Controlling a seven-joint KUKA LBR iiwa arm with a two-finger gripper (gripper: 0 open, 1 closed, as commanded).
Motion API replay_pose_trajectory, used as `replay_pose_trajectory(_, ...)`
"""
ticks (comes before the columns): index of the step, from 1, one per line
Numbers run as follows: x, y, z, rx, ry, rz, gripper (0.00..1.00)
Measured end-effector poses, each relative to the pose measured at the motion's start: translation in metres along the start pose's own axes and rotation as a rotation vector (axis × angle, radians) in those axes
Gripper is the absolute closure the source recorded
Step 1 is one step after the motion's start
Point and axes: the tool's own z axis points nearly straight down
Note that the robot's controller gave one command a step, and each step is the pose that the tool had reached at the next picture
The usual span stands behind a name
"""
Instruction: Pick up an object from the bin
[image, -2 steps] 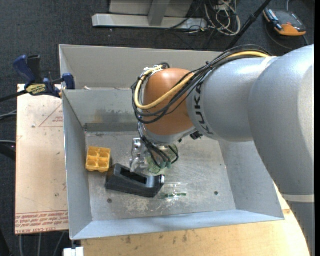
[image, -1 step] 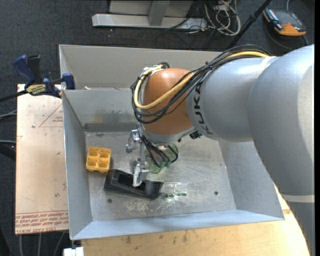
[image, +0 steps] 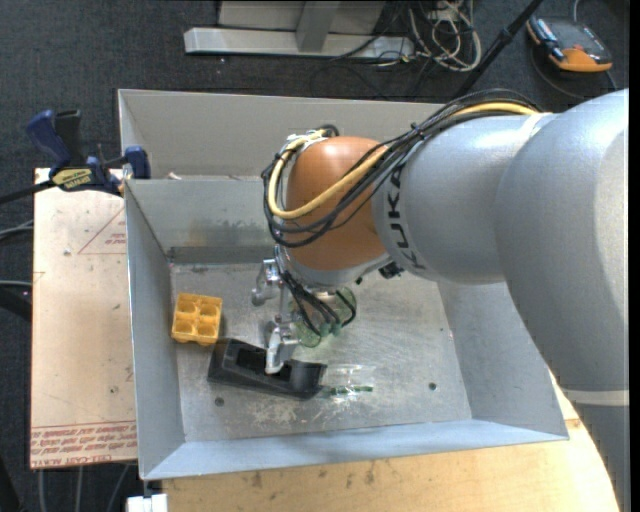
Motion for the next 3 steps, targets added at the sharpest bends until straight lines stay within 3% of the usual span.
replay_pose_trajectory(1, -0.0021, 0.0095, 0.0441, -0.004, 0.009, -0.506, 1.00)
replay_pose_trajectory(2, -0.0021, 0.0094, 0.0442, -0.004, 0.009, -0.506, 1.00)
replay_pose_trajectory(3, -0.0017, 0.0069, 0.0417, -0.001, -0.004, -0.509, 1.00)
